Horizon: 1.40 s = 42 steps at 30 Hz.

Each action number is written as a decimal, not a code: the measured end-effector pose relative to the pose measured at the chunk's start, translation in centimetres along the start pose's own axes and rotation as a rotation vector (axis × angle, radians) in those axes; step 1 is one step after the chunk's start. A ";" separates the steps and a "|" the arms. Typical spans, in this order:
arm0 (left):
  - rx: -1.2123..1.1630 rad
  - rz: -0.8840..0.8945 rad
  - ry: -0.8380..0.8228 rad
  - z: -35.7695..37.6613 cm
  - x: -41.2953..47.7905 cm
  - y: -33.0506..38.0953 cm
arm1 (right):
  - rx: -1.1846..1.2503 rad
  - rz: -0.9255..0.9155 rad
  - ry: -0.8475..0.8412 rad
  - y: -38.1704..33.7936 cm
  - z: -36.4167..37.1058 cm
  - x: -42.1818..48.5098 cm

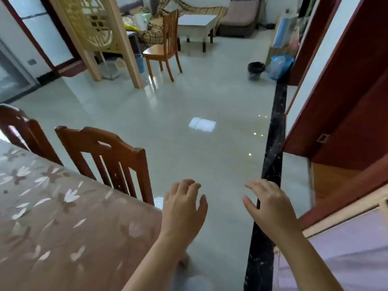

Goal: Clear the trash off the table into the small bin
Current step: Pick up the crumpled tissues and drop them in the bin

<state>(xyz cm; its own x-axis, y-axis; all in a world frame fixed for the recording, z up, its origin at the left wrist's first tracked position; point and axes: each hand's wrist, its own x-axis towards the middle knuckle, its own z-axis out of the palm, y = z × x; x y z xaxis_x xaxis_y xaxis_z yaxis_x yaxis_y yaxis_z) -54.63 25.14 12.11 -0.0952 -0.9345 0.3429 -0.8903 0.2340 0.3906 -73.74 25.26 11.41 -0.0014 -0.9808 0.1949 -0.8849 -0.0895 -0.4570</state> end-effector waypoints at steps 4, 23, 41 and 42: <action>-0.038 0.035 -0.030 2.7 3.9 0.4 | -0.006 0.077 -0.019 2.0 0.2 2.9; -0.057 -0.258 0.165 10.4 37.5 -12.7 | -0.080 -0.270 -0.146 -1.9 6.9 44.8; 0.200 -0.635 0.360 5.9 55.7 -34.4 | 0.202 -0.705 -0.401 -20.7 24.0 74.0; 0.217 -0.665 0.371 5.2 56.6 -35.8 | 0.209 -0.738 -0.400 -22.4 24.9 75.7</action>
<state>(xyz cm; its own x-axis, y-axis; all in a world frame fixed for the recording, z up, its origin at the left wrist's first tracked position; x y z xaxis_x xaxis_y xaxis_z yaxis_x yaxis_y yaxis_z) -30.51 -37.55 13.11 0.6082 -0.7006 0.3731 -0.7788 -0.4356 0.4514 -42.42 -51.26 14.78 0.7387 -0.6427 0.2031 -0.4907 -0.7193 -0.4918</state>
